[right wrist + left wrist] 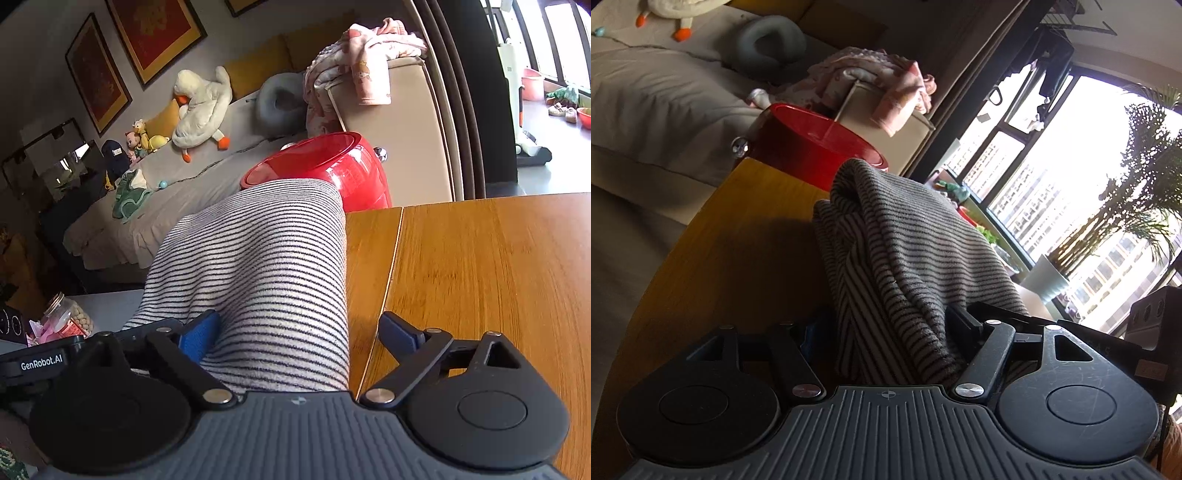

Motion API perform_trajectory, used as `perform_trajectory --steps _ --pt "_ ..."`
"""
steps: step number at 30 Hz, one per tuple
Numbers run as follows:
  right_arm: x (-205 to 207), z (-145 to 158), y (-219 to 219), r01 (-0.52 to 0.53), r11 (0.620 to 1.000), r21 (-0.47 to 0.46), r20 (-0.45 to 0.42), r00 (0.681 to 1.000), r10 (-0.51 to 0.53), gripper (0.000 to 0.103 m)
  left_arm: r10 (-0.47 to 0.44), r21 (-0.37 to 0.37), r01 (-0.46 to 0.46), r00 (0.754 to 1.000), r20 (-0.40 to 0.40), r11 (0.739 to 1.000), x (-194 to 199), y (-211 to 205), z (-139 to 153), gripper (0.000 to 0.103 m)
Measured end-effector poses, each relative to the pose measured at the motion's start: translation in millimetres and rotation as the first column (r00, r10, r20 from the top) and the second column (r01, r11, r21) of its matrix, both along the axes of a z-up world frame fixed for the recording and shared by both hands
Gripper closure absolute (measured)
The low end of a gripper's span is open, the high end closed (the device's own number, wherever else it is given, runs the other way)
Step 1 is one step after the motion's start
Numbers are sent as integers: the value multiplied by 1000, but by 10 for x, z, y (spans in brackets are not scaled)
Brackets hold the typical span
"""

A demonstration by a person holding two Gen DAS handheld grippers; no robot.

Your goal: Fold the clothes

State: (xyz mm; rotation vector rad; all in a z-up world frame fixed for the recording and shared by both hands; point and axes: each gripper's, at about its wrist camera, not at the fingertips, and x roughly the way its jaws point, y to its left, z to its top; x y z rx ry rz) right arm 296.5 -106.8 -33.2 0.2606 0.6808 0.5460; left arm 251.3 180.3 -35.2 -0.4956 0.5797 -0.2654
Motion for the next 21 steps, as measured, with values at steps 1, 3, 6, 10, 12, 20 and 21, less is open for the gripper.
perform_trajectory --steps 1,3,6,10,12,20,21 --pt "-5 -1 -1 1 1000 1 0 1000 -1 10 1 2 -1 1000 1 1000 -4 -3 1 29" --pt "-15 -2 -1 4 1000 1 1 1000 -4 10 3 6 -3 1000 2 1000 8 -5 1 29" --pt "-26 -3 -7 8 1000 1 1 1000 -8 9 6 10 -6 1000 4 1000 10 -10 6 27" --pt "-56 -4 -31 8 1000 15 -1 1000 -8 6 7 10 -7 1000 6 1000 1 -16 7 26" --pt "-92 -6 -48 -6 1000 30 -3 1000 6 6 7 10 -7 1000 6 1000 2 -15 6 26" --pt "-338 38 -87 -51 996 72 79 996 45 38 10 0 -10 1000 7 1000 3 8 -4 26" --pt "-375 51 -102 -53 995 81 106 993 45 39 10 -1 -10 1000 7 1000 4 11 -5 26"
